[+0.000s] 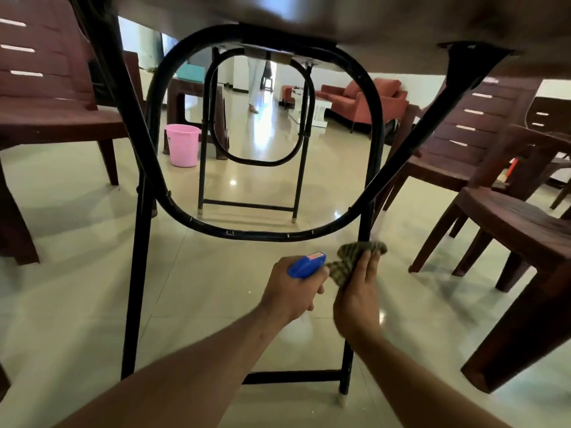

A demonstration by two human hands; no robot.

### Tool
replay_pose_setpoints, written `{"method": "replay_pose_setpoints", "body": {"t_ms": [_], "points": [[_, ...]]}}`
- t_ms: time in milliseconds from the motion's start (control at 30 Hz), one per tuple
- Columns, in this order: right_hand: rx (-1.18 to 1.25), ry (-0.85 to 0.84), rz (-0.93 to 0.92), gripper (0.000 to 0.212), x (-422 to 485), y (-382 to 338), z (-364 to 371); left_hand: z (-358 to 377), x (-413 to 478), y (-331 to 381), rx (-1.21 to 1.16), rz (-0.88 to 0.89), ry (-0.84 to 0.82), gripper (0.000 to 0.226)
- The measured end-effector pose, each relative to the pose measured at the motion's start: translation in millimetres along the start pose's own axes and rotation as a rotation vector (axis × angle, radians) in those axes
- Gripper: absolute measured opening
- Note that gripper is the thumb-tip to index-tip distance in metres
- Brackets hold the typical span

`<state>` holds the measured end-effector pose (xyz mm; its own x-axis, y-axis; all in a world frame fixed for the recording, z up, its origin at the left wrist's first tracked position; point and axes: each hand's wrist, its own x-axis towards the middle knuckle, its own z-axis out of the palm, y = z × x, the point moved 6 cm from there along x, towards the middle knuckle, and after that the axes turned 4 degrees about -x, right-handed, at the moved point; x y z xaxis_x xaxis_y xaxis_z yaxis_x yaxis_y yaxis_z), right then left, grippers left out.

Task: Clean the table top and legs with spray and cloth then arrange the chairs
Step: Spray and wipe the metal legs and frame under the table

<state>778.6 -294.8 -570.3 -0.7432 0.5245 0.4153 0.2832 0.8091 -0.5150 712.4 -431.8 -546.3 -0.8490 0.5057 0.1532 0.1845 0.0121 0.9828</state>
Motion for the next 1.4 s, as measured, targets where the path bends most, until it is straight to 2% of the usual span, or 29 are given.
{"method": "replay_pose_setpoints", "body": {"t_ms": [100,233,300,400,467,533,633,667,767,867,933,1033,1100,1167,1200,1233,1300,1333,1400], "points": [[0.060,-0.022,0.148,0.085,3,-3,0,7,-1,-7,0.045,-0.026,-0.032,0.020],[-0.068,0.006,-0.009,0.091,18,-17,-10,5,-4,-16,0.062,-0.068,-0.012,0.015],[-0.062,-0.072,0.111,0.095,-5,-3,6,1,-7,-19,0.083,-0.073,-0.019,0.017],[0.071,-0.230,0.419,0.093,-33,20,31,-5,-10,-26,0.100,-0.080,-0.028,0.020],[0.131,-0.231,0.520,0.092,-27,22,35,-6,-11,-32,0.105,-0.084,-0.035,0.022],[0.141,-0.120,0.415,0.094,-10,15,26,-3,-11,-35,0.107,-0.083,-0.043,0.020],[-0.036,-0.059,0.208,0.095,-7,7,18,2,-10,-36,0.115,-0.083,-0.052,0.016],[-0.049,-0.082,0.225,0.094,-15,10,23,4,-10,-36,0.115,-0.078,-0.060,0.018],[0.023,-0.239,0.458,0.093,-45,32,52,8,-10,-33,0.126,-0.056,-0.087,0.026],[0.138,-0.238,0.632,0.095,-46,37,55,9,-8,-33,0.130,-0.044,-0.084,0.027],[0.140,-0.179,0.610,0.090,-34,34,50,10,-8,-35,0.131,-0.046,-0.082,0.026],[0.055,-0.102,0.322,0.090,-31,23,44,10,-6,-37,0.125,-0.052,-0.070,0.022],[0.042,-0.226,0.382,0.092,-45,35,59,8,-7,-39,0.136,-0.061,-0.069,0.024],[0.105,-0.368,0.602,0.095,-60,60,73,5,-8,-43,0.143,-0.069,-0.072,0.026],[0.178,-0.398,0.712,0.093,-66,73,76,3,-9,-45,0.150,-0.075,-0.073,0.026],[0.260,-0.417,0.762,0.082,-70,83,75,2,-10,-49,0.156,-0.084,-0.074,0.026],[0.461,-0.385,0.760,0.044,-71,88,59,0,-11,-56,0.164,-0.100,-0.074,0.025],[0.562,-0.314,0.758,0.035,-69,91,48,-1,-11,-59,0.163,-0.107,-0.074,0.025],[0.580,-0.069,0.620,0.041,-58,93,20,-3,-12,-64,0.153,-0.119,-0.073,0.023]]}}
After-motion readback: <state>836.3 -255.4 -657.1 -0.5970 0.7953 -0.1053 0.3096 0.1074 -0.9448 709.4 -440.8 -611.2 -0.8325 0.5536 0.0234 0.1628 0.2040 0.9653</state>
